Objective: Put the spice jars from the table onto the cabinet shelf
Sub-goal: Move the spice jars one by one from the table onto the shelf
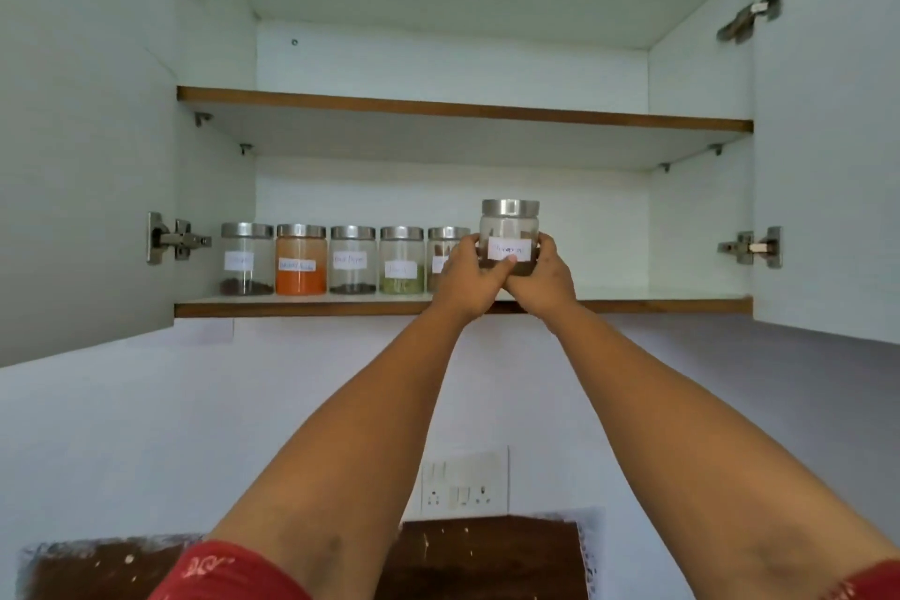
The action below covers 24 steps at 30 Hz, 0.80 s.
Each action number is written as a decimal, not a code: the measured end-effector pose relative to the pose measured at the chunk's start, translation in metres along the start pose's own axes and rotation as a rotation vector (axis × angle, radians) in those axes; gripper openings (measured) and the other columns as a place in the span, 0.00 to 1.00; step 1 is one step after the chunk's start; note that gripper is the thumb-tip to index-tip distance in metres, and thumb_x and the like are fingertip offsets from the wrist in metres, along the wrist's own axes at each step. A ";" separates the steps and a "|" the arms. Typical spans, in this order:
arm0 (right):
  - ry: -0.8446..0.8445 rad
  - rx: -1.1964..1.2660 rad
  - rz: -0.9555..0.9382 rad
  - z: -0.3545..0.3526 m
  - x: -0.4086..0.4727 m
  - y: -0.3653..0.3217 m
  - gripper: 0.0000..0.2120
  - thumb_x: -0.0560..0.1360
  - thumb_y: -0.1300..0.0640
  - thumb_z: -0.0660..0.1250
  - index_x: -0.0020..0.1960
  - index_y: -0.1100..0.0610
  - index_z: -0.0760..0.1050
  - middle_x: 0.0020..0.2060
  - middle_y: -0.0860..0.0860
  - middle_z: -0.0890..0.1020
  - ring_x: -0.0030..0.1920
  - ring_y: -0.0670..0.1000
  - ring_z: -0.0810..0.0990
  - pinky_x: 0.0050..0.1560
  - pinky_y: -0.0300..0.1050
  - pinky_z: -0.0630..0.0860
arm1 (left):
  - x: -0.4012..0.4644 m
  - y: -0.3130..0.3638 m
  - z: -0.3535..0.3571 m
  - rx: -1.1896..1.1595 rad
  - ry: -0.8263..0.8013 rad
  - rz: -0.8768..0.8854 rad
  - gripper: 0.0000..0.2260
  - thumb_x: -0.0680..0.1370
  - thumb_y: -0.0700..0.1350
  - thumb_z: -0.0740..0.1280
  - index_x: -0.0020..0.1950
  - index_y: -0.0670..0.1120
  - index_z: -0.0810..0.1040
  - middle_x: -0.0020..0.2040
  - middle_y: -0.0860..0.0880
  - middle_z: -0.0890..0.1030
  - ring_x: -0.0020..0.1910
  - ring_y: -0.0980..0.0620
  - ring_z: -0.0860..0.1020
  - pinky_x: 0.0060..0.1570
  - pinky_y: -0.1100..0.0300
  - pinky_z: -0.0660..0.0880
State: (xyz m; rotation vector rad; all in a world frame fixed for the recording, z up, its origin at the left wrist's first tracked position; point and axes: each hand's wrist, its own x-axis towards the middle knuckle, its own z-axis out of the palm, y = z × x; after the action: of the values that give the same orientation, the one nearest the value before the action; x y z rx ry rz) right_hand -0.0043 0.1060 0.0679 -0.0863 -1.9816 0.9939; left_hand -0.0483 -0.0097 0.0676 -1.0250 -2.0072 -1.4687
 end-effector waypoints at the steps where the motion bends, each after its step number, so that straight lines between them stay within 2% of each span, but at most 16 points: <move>1: -0.072 -0.075 0.000 0.003 0.014 0.004 0.37 0.68 0.52 0.76 0.71 0.56 0.61 0.58 0.52 0.77 0.53 0.52 0.77 0.49 0.41 0.72 | 0.008 -0.010 -0.005 0.237 -0.022 0.031 0.24 0.80 0.58 0.62 0.70 0.45 0.68 0.65 0.45 0.76 0.62 0.45 0.75 0.61 0.48 0.73; 3: -0.196 -0.218 0.028 0.009 0.036 0.018 0.40 0.66 0.46 0.78 0.70 0.58 0.63 0.61 0.54 0.76 0.58 0.54 0.76 0.51 0.42 0.72 | 0.016 -0.034 -0.011 0.727 -0.113 -0.014 0.26 0.82 0.61 0.50 0.68 0.44 0.72 0.65 0.42 0.76 0.63 0.42 0.74 0.61 0.47 0.71; 4: -0.233 -0.267 0.058 0.011 0.045 0.025 0.42 0.64 0.42 0.78 0.69 0.59 0.64 0.62 0.54 0.76 0.60 0.55 0.76 0.54 0.43 0.72 | 0.017 -0.045 -0.011 0.881 -0.146 -0.051 0.28 0.82 0.61 0.47 0.66 0.43 0.74 0.64 0.41 0.77 0.63 0.42 0.74 0.59 0.48 0.71; 6: -0.276 -0.340 0.124 0.015 0.064 0.037 0.46 0.63 0.39 0.78 0.70 0.60 0.63 0.65 0.55 0.73 0.63 0.56 0.74 0.59 0.47 0.73 | 0.021 -0.059 -0.006 1.009 -0.148 -0.049 0.28 0.83 0.58 0.44 0.62 0.44 0.77 0.60 0.42 0.80 0.59 0.43 0.76 0.54 0.51 0.72; 8: -0.289 -0.392 0.163 0.020 0.078 0.042 0.48 0.65 0.41 0.77 0.73 0.61 0.59 0.68 0.56 0.70 0.66 0.56 0.71 0.65 0.49 0.71 | 0.026 -0.060 -0.004 1.039 -0.147 -0.032 0.26 0.83 0.56 0.45 0.62 0.44 0.77 0.58 0.42 0.80 0.56 0.43 0.77 0.50 0.53 0.72; 12: -0.284 -0.447 0.233 0.034 0.095 0.048 0.50 0.65 0.41 0.77 0.74 0.63 0.55 0.69 0.58 0.69 0.67 0.58 0.71 0.64 0.49 0.70 | 0.030 -0.062 -0.004 1.074 -0.169 -0.038 0.24 0.83 0.55 0.46 0.63 0.44 0.76 0.60 0.42 0.78 0.58 0.43 0.76 0.49 0.53 0.70; 19: -0.350 -0.482 0.241 0.040 0.106 0.059 0.49 0.64 0.35 0.75 0.72 0.61 0.61 0.66 0.57 0.72 0.64 0.58 0.74 0.64 0.53 0.71 | 0.029 -0.063 -0.003 1.097 -0.165 -0.044 0.24 0.83 0.55 0.46 0.63 0.43 0.76 0.59 0.41 0.78 0.58 0.43 0.75 0.49 0.52 0.69; 24: -0.367 -0.492 0.227 0.041 0.103 0.056 0.49 0.63 0.32 0.74 0.72 0.59 0.63 0.66 0.56 0.73 0.64 0.58 0.74 0.64 0.54 0.71 | 0.028 -0.061 -0.004 1.102 -0.179 -0.067 0.25 0.83 0.55 0.45 0.65 0.44 0.74 0.62 0.42 0.78 0.60 0.43 0.75 0.54 0.50 0.72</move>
State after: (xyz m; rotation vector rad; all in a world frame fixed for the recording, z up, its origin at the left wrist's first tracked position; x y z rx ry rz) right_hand -0.1139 0.1611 0.0896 -0.4344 -2.5683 0.6697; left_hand -0.1134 -0.0143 0.0519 -0.5821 -2.4502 -0.1230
